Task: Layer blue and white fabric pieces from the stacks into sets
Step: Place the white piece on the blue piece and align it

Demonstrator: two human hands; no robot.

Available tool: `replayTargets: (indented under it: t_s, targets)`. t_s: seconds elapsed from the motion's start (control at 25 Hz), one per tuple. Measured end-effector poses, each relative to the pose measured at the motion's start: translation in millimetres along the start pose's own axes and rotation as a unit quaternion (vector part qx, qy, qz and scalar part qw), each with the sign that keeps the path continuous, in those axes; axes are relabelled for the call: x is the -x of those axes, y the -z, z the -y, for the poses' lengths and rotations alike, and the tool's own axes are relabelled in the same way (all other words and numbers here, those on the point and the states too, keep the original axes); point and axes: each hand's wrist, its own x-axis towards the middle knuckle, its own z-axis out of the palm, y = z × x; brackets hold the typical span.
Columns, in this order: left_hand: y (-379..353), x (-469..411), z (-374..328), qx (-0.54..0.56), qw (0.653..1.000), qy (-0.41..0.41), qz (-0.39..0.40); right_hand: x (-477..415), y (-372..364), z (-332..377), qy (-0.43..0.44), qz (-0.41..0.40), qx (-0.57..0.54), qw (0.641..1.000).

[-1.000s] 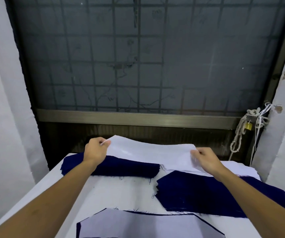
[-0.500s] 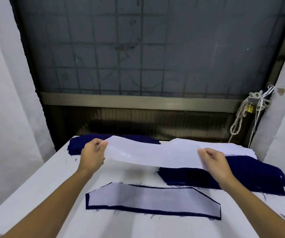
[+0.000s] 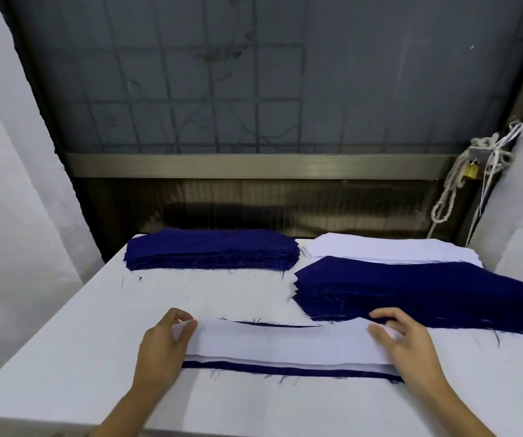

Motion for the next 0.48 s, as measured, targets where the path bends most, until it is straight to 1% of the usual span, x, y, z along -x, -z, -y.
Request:
replayTargets:
  t_s: [0.08, 0.16, 0.24, 0.32, 0.48]
  targets:
    - [-2.6, 0.2, 2.0, -0.039, 0.999, -0.009, -0.007, 0.8, -1.0, -4.9, 0.004, 0.001, 0.034, 0.999]
    - [-4.4, -0.2, 2.9, -0.055, 0.998, -0.015, -0.005, 0.2, -2.0, -7.4, 0.003, -0.001, 0.075, 0.997]
    - [-5.1, -0.2, 3.4, -0.065, 0.998, -0.012, -0.007, 0.1, -4.1, -7.3, 0.009, -0.009, 0.120, 0.993]
    - [-5.3, -0.9, 4.2, -0.070, 0.998, -0.005, -0.011, 1.3, -6.9, -5.5, 0.032, -0.016, 0.166, 0.986]
    - [-5.7, -1.7, 5.4, -0.069, 0.998, 0.007, -0.008, 3.6, -9.4, -2.9, 0.055, -0.029, 0.220, 0.974]
